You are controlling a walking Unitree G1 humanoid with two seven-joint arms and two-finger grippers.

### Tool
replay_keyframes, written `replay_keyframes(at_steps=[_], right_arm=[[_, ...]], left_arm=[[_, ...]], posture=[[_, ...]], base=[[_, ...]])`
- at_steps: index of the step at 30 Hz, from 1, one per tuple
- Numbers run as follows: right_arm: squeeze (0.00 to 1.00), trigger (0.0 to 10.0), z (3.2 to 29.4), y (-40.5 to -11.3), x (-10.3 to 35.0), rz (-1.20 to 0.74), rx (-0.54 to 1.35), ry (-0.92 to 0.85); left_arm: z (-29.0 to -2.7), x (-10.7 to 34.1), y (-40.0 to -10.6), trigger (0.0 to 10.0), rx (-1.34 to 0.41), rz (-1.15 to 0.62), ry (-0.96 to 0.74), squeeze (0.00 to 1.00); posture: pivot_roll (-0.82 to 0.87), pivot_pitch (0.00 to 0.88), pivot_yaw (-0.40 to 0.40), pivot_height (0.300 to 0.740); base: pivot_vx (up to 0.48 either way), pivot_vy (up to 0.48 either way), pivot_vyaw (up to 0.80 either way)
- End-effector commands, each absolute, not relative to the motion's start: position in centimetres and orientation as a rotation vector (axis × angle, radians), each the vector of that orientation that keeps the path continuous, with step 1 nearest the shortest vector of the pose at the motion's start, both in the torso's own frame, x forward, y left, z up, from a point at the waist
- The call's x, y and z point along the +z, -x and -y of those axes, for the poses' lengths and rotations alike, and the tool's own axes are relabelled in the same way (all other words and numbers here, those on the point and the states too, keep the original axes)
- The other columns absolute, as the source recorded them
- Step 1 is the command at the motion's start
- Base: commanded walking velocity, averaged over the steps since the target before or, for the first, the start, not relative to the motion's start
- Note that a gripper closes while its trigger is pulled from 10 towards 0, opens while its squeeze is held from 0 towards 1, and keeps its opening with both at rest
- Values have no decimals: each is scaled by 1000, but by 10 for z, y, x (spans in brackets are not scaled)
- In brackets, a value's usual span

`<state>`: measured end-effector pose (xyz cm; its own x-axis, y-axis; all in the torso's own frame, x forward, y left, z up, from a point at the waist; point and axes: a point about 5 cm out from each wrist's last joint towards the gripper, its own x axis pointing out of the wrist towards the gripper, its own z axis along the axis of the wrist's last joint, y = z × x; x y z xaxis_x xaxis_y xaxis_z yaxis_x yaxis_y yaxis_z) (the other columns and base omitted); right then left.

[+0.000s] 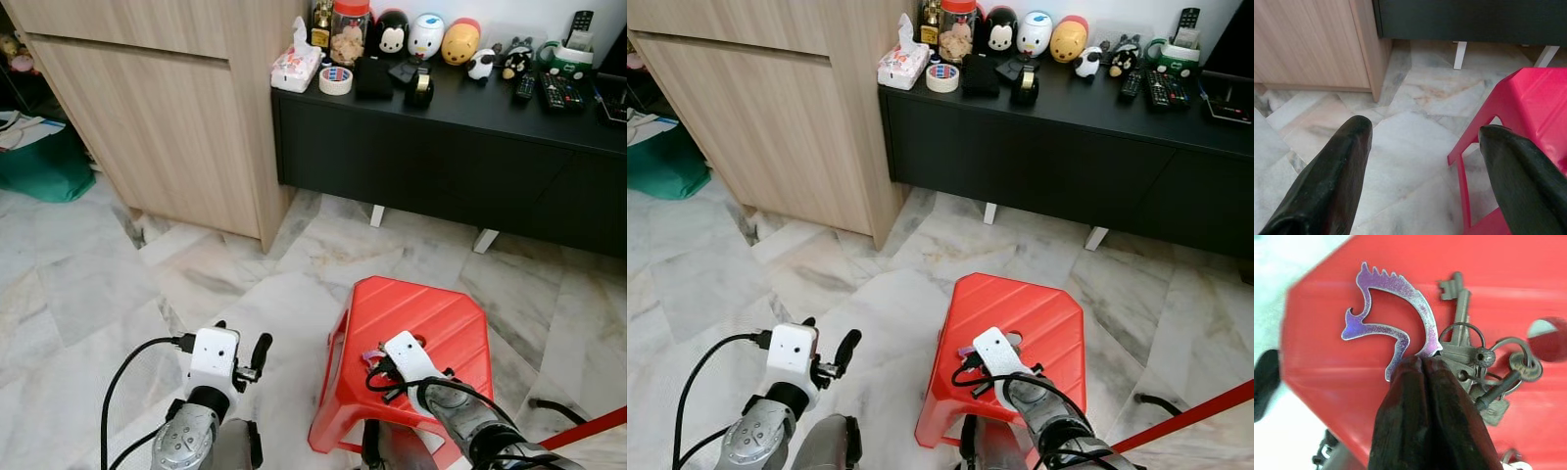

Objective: Hang keys on a hook

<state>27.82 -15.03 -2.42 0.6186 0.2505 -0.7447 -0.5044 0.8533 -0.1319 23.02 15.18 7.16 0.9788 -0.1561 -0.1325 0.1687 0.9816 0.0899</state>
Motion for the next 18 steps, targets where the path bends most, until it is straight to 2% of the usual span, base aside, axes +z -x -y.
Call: replay_keyframes(at_steps=[1,12,13,18], right_arm=[[0,0,147,-272,-29,-809,465,318],[0,0,156,-279,-22,-729,371,227],[0,10000,156,-281,-20,-710,351,196],[0,10000,158,-293,-6,-631,277,-6]], left_arm=[[-149,68,-229,10000,-176,-137,-107,0],[-148,68,-234,10000,-176,-131,-105,0],[-148,68,-234,10000,-176,-131,-106,0],[-148,68,-235,10000,-177,-129,-107,0]], posture=[[85,128,-60,632],[78,117,-63,632],[75,115,-63,632],[72,108,-66,632]], base=[[0,0,0],[0,0,0],[0,0,0],[0,0,0]])
